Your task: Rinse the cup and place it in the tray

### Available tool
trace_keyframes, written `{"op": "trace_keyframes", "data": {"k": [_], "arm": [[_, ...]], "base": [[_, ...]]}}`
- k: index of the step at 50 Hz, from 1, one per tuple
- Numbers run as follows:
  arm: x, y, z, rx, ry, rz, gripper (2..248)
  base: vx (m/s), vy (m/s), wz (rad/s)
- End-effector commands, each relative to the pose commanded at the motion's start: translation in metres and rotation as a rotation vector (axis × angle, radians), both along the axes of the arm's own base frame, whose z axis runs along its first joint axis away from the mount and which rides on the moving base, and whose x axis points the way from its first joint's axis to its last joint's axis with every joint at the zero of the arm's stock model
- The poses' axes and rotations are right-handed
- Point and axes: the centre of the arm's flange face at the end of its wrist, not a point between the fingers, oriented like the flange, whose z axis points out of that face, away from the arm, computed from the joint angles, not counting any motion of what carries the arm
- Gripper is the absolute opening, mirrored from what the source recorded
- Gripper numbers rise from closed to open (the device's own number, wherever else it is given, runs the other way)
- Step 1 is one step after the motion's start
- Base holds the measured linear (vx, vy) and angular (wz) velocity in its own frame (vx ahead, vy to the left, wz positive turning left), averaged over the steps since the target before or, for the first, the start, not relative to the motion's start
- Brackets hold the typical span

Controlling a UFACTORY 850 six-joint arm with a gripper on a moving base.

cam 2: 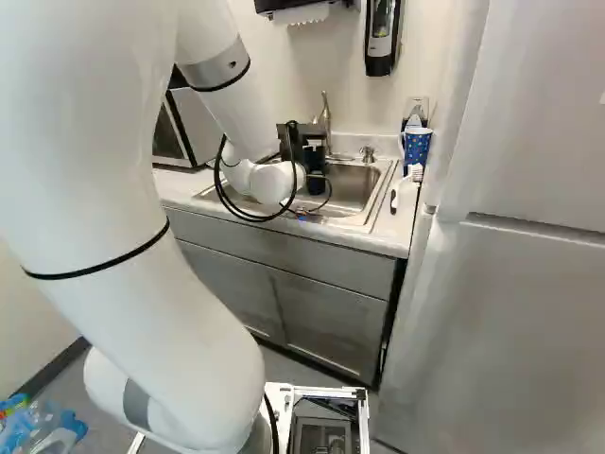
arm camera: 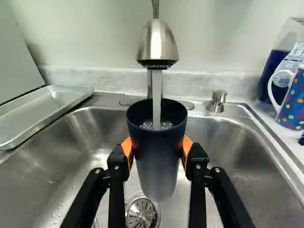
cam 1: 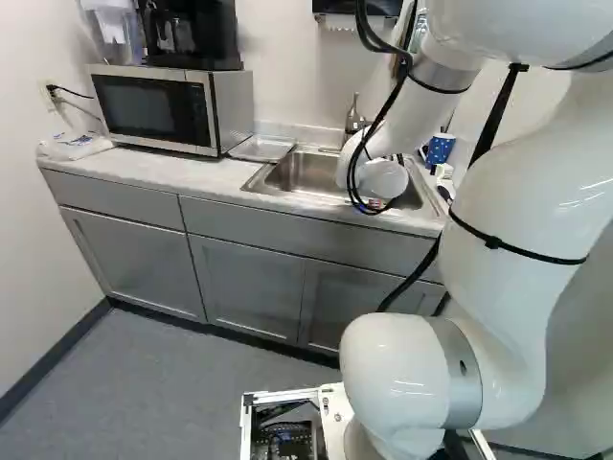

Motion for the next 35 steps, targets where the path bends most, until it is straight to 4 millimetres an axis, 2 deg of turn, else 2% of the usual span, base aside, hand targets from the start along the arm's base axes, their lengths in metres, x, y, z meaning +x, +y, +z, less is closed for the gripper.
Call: {"op": "trace_keyframes", "data": {"k": [35], "arm": [[0.0004, 0.0009, 0.0000, 0.000, 0.000, 0.002, 121]], "base": [[0.000, 0.000, 0.000]]}}
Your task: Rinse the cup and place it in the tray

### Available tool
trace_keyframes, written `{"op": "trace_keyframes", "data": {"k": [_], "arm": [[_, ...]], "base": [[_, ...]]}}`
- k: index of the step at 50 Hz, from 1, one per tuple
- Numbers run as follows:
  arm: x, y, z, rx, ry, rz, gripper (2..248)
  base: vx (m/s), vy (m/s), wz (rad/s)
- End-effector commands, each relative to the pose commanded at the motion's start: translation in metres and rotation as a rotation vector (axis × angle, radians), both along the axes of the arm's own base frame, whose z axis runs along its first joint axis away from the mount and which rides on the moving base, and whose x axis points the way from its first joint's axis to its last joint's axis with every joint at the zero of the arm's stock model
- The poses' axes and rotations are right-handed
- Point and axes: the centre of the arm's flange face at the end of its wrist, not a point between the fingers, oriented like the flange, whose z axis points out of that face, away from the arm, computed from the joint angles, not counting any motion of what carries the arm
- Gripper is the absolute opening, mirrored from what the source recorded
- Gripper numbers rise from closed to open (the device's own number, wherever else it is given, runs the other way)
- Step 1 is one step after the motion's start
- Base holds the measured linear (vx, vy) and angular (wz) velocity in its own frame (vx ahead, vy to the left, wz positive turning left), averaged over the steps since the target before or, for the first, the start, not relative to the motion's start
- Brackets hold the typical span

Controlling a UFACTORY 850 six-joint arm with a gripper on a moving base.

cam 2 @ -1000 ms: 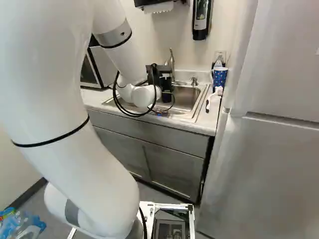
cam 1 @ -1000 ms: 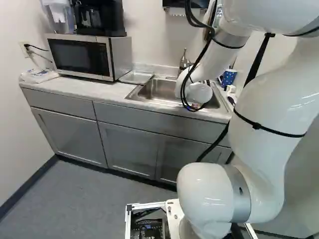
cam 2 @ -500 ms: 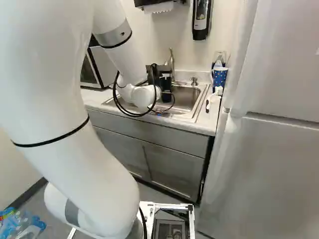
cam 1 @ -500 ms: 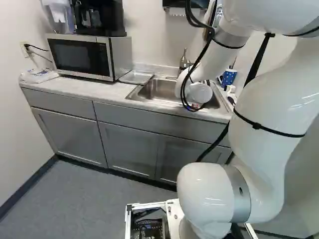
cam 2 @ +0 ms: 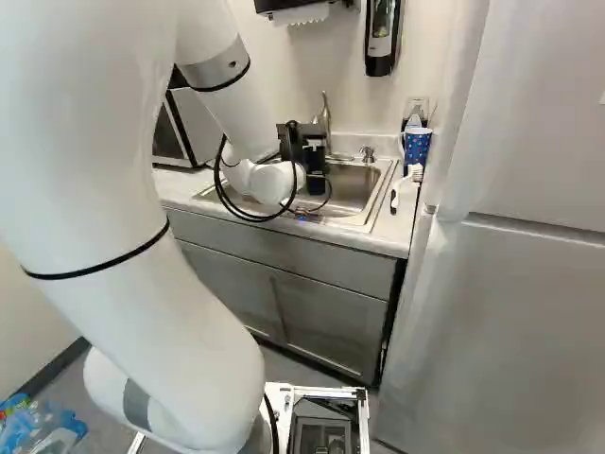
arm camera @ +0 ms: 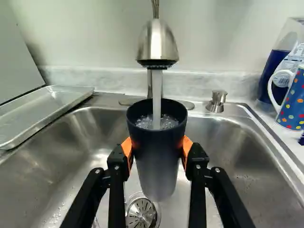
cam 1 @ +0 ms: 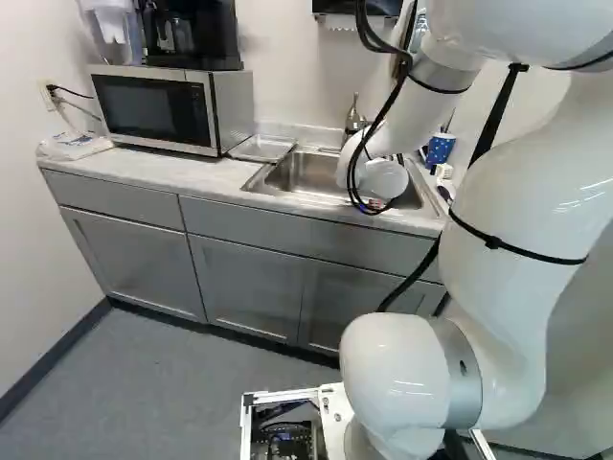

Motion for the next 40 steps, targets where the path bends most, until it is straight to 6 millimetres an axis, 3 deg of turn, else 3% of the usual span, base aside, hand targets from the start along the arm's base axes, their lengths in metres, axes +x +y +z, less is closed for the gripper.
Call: {"op": "trace_keyframes", "data": {"k": [40], "arm": [[0.002, 0.055, 0.003, -0.001, -0.005, 0.117, 121]], "base": [[0.000, 0.000, 0.000]]}}
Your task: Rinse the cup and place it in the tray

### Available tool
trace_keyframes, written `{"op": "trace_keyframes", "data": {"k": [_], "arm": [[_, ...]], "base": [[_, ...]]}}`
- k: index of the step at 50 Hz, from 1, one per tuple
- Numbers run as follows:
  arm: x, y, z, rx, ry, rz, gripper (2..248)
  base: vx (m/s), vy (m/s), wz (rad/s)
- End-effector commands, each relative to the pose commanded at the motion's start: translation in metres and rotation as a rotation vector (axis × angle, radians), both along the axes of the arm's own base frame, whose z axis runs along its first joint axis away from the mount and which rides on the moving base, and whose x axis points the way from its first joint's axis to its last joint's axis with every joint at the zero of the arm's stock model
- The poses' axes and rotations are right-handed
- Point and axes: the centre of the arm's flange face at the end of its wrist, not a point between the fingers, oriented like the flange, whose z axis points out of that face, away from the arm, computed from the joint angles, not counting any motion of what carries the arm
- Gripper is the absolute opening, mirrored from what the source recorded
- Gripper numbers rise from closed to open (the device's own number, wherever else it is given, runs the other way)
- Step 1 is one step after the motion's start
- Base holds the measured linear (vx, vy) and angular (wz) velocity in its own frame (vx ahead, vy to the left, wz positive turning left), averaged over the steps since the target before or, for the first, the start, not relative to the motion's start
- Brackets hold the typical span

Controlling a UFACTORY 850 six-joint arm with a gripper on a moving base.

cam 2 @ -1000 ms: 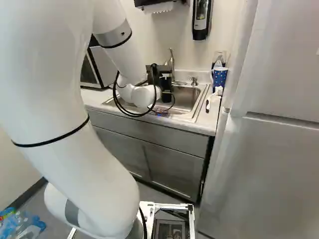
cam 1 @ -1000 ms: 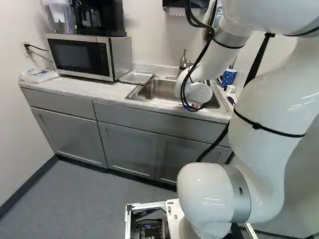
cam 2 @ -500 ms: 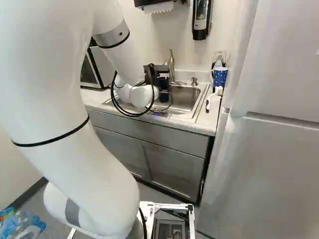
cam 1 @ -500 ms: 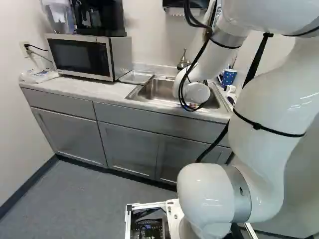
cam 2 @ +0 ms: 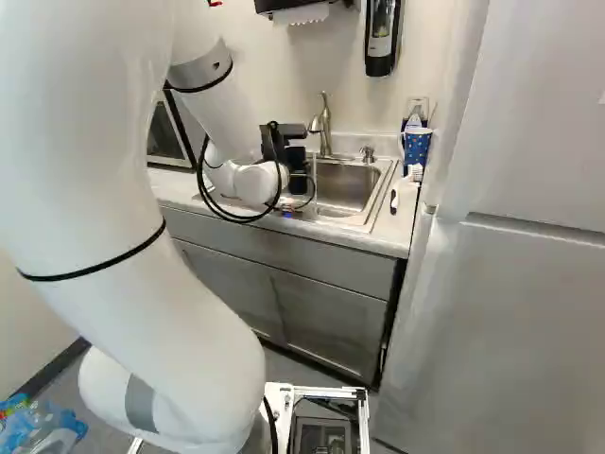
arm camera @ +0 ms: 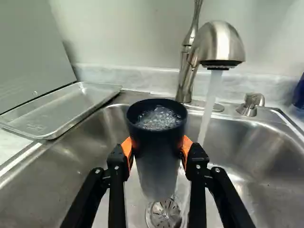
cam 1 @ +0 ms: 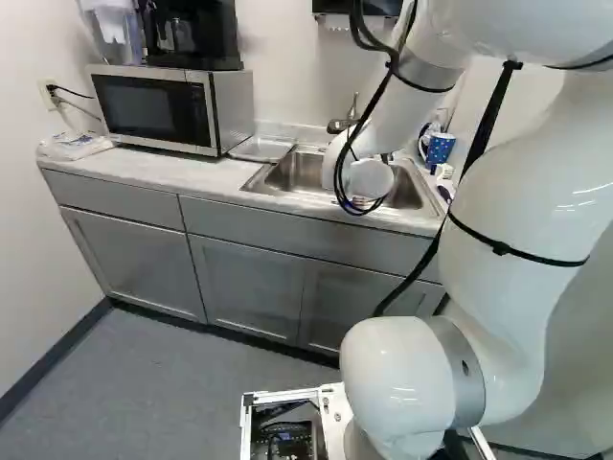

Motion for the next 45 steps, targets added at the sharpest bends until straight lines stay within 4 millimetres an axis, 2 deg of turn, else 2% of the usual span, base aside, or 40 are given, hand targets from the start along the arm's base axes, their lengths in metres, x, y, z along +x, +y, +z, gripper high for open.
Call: {"op": "trace_keyframes", "data": {"k": [45], "arm": [[0.009, 0.062, 0.042, 0.001, -0.050, 0.133, 121]], "base": [[0.000, 0.000, 0.000]]}}
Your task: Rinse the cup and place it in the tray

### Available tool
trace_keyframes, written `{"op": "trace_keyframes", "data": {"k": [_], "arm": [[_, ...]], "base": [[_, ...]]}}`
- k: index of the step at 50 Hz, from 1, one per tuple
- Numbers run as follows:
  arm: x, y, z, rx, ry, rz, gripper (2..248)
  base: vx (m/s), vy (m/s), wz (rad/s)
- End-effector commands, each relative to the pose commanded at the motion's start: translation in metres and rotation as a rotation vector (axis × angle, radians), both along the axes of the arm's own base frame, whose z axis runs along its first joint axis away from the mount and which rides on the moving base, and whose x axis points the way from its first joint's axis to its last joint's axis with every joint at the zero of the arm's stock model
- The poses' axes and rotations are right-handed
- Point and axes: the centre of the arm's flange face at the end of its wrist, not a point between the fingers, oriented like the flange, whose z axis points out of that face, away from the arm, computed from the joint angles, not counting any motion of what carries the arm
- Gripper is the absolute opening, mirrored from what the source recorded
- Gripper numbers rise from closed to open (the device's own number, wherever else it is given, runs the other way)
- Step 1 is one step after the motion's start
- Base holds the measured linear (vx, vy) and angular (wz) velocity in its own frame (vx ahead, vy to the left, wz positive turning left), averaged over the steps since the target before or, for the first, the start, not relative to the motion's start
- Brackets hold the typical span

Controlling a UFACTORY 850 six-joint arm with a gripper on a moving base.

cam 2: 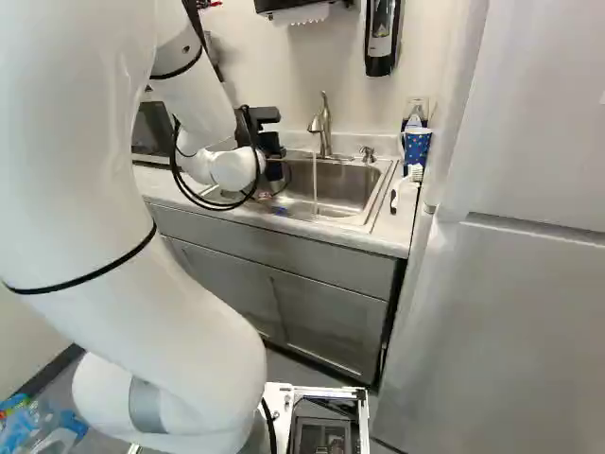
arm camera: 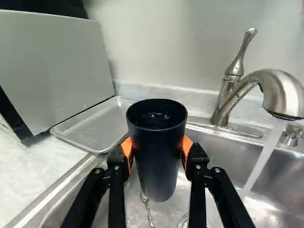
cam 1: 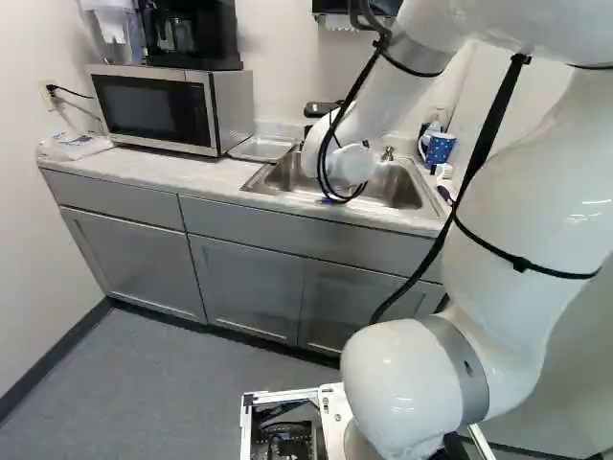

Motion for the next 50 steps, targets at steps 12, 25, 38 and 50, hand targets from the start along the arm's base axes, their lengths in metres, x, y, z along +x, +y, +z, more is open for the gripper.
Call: {"op": "trace_keyframes", "data": {"k": [12, 25, 38, 50], "arm": [[0.002, 0.015, 0.010, 0.000, 0.001, 0.031, 121], [0.003, 0.028, 0.022, 0.049, -0.004, 0.048, 121], [0.002, 0.029, 0.036, 0.180, -0.018, 0.030, 121], [0.002, 0.029, 0.036, 0.303, -0.005, 0.009, 121]], "base": [[0.000, 0.000, 0.000], [0.000, 0.000, 0.000], [0.000, 0.000, 0.000], [0.000, 0.000, 0.000]]}}
